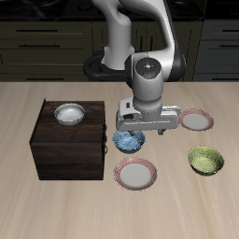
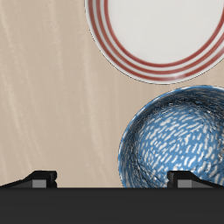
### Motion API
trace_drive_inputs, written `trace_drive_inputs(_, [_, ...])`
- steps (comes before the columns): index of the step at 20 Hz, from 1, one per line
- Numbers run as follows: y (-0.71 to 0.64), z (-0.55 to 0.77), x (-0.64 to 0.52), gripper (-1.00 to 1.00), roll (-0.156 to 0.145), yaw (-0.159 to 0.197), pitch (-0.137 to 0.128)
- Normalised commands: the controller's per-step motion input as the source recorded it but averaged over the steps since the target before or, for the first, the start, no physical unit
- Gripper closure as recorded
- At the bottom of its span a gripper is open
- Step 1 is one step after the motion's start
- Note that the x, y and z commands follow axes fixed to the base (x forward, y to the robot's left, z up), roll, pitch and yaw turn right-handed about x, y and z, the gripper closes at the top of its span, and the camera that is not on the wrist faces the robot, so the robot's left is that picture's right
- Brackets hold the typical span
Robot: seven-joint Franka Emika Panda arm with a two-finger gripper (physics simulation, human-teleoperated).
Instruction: Place the blue bowl onto the plate that is on the left side of the table
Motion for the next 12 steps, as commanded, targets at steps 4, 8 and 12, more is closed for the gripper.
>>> trace_drive_inputs(4, [-0.05, -0.16, 0.0, -1.0, -0.008, -0.003, 0.018])
trace_drive_inputs(8, [0.01, -0.26, 0.01, -1.0, 0.001, 0.003, 0.038])
trace_drive_inputs(12, [0.04, -0.21, -0.03, -1.0, 0.031, -0.014, 0.037])
